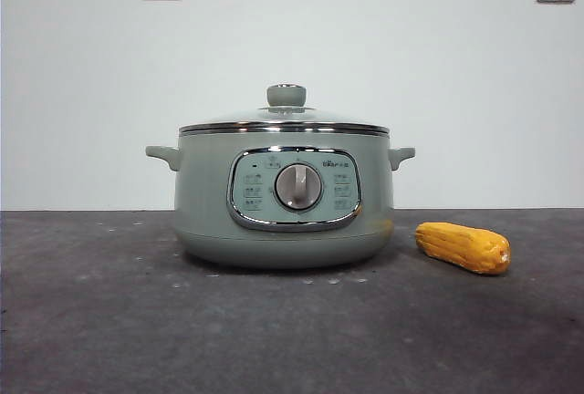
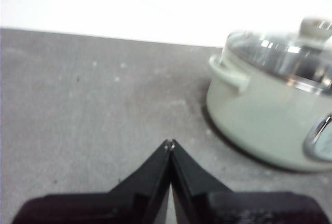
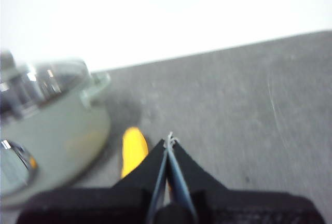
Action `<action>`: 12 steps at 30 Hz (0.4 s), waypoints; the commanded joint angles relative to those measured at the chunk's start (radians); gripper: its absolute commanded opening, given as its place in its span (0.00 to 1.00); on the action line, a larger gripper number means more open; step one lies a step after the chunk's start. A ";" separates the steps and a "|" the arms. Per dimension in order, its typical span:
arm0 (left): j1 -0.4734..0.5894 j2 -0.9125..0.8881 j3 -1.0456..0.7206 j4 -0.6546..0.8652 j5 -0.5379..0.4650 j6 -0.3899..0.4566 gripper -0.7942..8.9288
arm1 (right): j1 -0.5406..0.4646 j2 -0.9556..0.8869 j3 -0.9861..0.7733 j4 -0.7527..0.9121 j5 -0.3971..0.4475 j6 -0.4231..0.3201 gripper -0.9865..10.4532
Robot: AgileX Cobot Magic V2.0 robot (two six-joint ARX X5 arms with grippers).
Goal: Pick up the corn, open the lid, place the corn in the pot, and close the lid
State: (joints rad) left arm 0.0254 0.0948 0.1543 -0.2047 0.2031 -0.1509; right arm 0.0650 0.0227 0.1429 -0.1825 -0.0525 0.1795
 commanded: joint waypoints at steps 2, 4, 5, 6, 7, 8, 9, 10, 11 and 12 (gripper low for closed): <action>0.002 0.046 0.097 -0.068 0.016 -0.015 0.08 | 0.000 0.046 0.093 -0.034 -0.006 0.039 0.08; 0.002 0.076 0.159 -0.110 0.029 -0.014 0.08 | 0.000 0.080 0.154 -0.066 -0.024 0.048 0.08; 0.002 0.094 0.192 -0.127 0.043 -0.014 0.08 | 0.000 0.101 0.192 -0.085 -0.029 0.050 0.08; 0.002 0.113 0.226 -0.144 0.056 -0.014 0.08 | 0.000 0.125 0.231 -0.106 -0.036 0.049 0.08; 0.002 0.130 0.256 -0.155 0.070 -0.014 0.08 | 0.000 0.148 0.266 -0.124 -0.039 0.048 0.08; 0.002 0.150 0.292 -0.171 0.084 -0.013 0.08 | 0.000 0.176 0.307 -0.148 -0.042 0.047 0.08; 0.002 0.171 0.327 -0.185 0.093 -0.013 0.08 | 0.000 0.205 0.349 -0.175 -0.051 0.036 0.08; 0.002 0.189 0.358 -0.201 0.093 -0.013 0.08 | 0.000 0.231 0.386 -0.201 -0.060 0.019 0.08; 0.002 0.210 0.395 -0.224 0.093 -0.010 0.08 | 0.000 0.263 0.429 -0.232 -0.074 -0.003 0.08; 0.002 0.229 0.428 -0.248 0.093 -0.008 0.08 | 0.000 0.290 0.465 -0.259 -0.087 -0.019 0.08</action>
State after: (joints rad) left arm 0.0254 0.3153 0.5636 -0.4427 0.2924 -0.1585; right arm 0.0650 0.2951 0.5838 -0.4301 -0.1329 0.1925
